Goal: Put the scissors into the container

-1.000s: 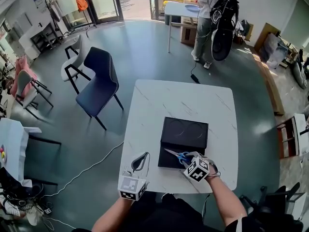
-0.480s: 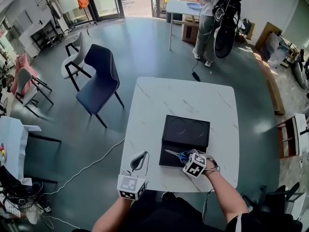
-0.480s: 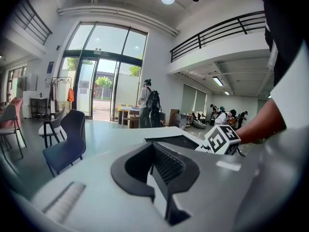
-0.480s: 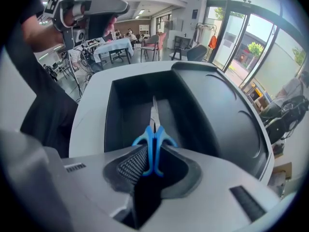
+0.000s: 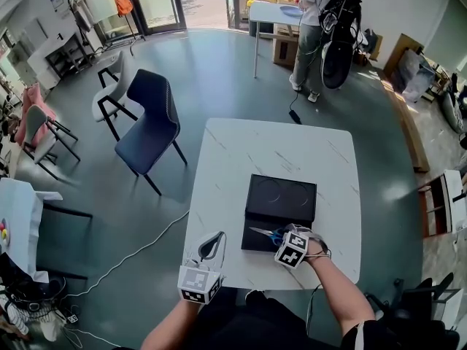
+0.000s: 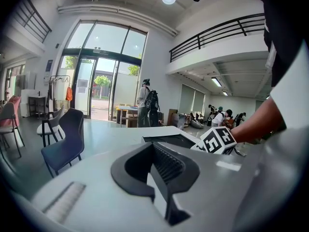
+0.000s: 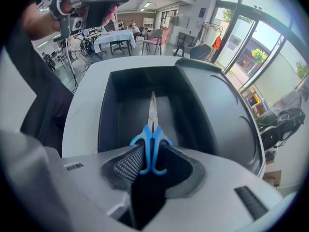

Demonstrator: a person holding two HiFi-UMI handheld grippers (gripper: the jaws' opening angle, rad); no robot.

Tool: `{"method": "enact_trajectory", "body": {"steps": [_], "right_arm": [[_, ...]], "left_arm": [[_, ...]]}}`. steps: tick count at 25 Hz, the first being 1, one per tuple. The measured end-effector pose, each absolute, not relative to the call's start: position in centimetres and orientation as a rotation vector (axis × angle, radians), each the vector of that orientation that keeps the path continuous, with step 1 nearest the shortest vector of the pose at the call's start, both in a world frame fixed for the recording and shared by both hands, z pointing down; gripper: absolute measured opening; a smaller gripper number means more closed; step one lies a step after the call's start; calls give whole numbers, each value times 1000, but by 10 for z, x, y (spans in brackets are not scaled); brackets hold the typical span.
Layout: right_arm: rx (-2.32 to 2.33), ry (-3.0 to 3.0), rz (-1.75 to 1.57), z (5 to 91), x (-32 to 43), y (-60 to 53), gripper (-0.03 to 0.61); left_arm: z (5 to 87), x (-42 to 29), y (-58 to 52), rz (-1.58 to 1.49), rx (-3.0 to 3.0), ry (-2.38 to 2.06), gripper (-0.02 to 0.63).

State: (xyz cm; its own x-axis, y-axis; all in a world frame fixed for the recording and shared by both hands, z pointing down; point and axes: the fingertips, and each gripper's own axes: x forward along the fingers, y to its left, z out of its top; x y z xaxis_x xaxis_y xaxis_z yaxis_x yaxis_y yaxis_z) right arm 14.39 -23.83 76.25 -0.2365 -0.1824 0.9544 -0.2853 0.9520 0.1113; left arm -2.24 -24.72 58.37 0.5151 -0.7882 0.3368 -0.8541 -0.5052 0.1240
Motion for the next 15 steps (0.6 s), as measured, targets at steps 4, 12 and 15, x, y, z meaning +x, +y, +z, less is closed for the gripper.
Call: {"method": "enact_trajectory", "body": {"steps": [4,12,15], "right_arm": [[382,-1858,117,746,143,-239,153],[736,-2134,68,634,136,-247,135],[943,-2224,52,591,140,-254,111]], "left_arm": [[582,-21,-247,344,2492,-1375,9],[576,-20,-251,337,2502,-1371,9],[570,-13,-255,331,2526,-1349,9]]}}
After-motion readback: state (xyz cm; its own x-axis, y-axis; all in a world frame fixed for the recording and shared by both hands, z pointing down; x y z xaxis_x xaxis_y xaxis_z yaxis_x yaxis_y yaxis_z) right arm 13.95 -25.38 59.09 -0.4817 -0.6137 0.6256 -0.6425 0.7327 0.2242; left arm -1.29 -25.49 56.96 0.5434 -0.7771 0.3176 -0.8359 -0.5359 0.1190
